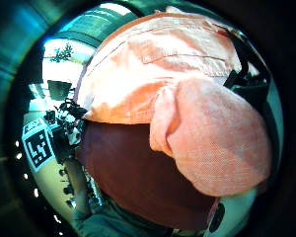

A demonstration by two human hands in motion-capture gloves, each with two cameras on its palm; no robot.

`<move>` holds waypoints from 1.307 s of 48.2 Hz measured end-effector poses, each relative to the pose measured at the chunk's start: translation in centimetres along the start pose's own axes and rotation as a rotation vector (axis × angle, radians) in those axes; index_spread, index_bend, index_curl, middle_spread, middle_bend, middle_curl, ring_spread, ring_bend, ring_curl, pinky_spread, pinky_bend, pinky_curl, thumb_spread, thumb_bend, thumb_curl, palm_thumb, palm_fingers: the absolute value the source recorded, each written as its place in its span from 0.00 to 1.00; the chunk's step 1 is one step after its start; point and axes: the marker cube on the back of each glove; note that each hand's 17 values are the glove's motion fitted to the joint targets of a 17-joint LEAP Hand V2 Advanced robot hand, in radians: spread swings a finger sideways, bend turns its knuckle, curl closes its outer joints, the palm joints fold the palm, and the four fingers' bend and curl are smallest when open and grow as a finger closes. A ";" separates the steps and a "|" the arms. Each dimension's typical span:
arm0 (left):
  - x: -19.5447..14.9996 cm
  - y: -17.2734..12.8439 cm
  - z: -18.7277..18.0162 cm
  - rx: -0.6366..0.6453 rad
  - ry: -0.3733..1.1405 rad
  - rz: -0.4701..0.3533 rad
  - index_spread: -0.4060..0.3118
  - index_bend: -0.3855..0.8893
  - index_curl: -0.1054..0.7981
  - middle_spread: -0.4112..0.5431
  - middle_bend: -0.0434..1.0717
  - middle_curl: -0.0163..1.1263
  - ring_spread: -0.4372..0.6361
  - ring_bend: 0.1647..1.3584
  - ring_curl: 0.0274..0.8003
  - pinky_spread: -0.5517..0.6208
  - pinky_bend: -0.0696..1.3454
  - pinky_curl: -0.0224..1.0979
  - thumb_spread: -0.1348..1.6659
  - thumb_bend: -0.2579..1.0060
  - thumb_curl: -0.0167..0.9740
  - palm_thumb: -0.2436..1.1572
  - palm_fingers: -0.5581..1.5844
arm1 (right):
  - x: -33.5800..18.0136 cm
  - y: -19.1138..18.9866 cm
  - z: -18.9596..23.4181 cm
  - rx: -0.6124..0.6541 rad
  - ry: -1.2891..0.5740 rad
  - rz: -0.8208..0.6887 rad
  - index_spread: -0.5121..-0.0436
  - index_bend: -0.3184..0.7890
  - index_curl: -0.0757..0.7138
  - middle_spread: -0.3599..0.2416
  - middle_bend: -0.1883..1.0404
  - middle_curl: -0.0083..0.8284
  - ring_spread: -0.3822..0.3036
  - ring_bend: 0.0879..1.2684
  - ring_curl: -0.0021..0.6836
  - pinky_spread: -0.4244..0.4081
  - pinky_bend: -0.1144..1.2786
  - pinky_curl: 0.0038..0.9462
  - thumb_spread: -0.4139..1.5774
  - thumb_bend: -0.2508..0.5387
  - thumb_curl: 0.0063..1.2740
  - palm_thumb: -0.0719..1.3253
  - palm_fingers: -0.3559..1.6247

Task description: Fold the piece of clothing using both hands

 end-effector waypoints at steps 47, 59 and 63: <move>-12.4 -18.3 -6.7 0.235 -0.047 -0.467 0.13 0.55 0.69 0.08 0.68 0.50 0.14 0.28 0.50 0.62 0.09 0.01 0.80 0.20 0.34 0.69 0.74 | -1.0 -25.0 -14.9 0.531 0.386 0.294 0.40 0.40 0.50 0.17 0.47 0.57 0.16 0.52 0.66 0.08 0.48 0.40 0.67 0.24 0.35 0.77 0.84; -10.7 -18.4 -0.8 -0.075 0.024 -0.438 0.13 0.57 0.70 0.09 0.67 0.50 0.14 0.27 0.51 0.63 0.10 0.01 0.82 0.20 0.32 0.70 0.74 | -0.1 -26.2 -9.5 0.268 0.362 0.359 0.39 0.40 0.49 0.16 0.54 0.60 0.14 0.57 0.67 0.05 0.48 0.39 0.65 0.26 0.30 0.63 0.86; -8.5 -18.7 -1.2 -0.065 0.226 -0.380 0.13 0.56 0.70 0.09 0.68 0.51 0.15 0.27 0.51 0.64 0.09 0.01 0.82 0.20 0.31 0.70 0.73 | 0.2 -25.0 -9.5 0.153 0.238 0.358 0.40 0.39 0.48 0.17 0.53 0.60 0.16 0.56 0.67 0.09 0.49 0.40 0.65 0.29 0.31 0.64 0.81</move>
